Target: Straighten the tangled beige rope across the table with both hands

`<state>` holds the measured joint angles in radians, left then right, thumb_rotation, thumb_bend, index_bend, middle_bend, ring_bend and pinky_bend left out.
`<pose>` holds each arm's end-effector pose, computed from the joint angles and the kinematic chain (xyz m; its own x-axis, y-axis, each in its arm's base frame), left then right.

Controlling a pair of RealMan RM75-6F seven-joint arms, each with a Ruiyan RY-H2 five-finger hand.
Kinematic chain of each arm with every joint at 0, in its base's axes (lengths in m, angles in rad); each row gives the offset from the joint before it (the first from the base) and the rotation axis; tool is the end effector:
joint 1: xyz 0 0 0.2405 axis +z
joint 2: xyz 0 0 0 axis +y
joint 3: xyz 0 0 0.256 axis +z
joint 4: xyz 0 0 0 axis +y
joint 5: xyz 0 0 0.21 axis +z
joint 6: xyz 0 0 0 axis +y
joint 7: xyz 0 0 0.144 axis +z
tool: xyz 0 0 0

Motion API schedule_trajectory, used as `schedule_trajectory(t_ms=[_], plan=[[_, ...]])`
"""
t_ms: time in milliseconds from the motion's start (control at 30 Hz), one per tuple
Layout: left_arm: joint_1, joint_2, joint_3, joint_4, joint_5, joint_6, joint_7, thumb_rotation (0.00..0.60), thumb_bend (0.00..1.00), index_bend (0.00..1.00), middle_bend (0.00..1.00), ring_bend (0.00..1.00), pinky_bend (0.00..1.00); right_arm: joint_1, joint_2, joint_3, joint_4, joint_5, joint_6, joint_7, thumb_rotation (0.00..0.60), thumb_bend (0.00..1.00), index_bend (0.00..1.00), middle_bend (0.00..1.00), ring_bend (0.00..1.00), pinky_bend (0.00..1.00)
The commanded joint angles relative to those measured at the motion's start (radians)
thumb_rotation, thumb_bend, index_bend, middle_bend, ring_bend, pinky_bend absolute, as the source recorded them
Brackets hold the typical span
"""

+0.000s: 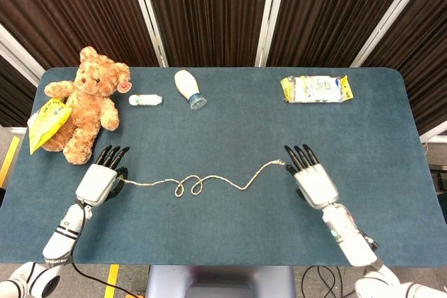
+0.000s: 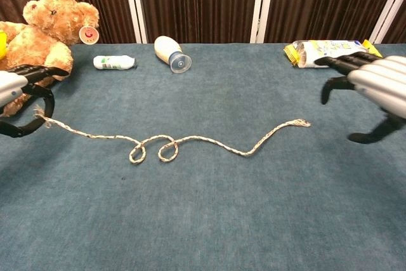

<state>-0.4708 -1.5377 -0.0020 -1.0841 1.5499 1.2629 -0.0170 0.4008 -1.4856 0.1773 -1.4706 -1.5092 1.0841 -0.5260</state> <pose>-0.2801 0.2970 0.0305 0.5402 0.0626 0.8392 0.7925 -0.3731 -0.4824 -0.2192 -0.2814 0.0178 0.6837 -0.0384 0.7288 -0.6839 -0.3821 0.6215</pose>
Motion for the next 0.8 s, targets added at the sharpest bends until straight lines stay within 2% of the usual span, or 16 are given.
schedule_trajectory(t_ms=[33, 400, 800], plan=[[0.006, 0.008, 0.001, -0.003, 0.001, 0.005, -0.002, 0.6, 0.49, 0.61, 0.05, 0.0, 0.0, 0.057, -0.066, 0.043, 0.05, 0.089, -0.058, -0.059, 0.6, 0.31, 0.47, 0.0, 0.0, 0.0], [0.001, 0.023, -0.004, -0.02, 0.008, -0.003, -0.006, 0.6, 0.49, 0.61, 0.05, 0.0, 0.01, 0.149, -0.17, 0.084, 0.162, 0.265, -0.105, -0.168, 0.6, 0.36, 0.51, 0.0, 0.0, 0.0], [-0.004, 0.02, -0.015, 0.006, -0.002, -0.017, -0.017, 0.6, 0.49, 0.61, 0.05, 0.0, 0.01, 0.221, -0.254, 0.09, 0.287, 0.38, -0.12, -0.228, 0.6, 0.39, 0.55, 0.0, 0.0, 0.0]])
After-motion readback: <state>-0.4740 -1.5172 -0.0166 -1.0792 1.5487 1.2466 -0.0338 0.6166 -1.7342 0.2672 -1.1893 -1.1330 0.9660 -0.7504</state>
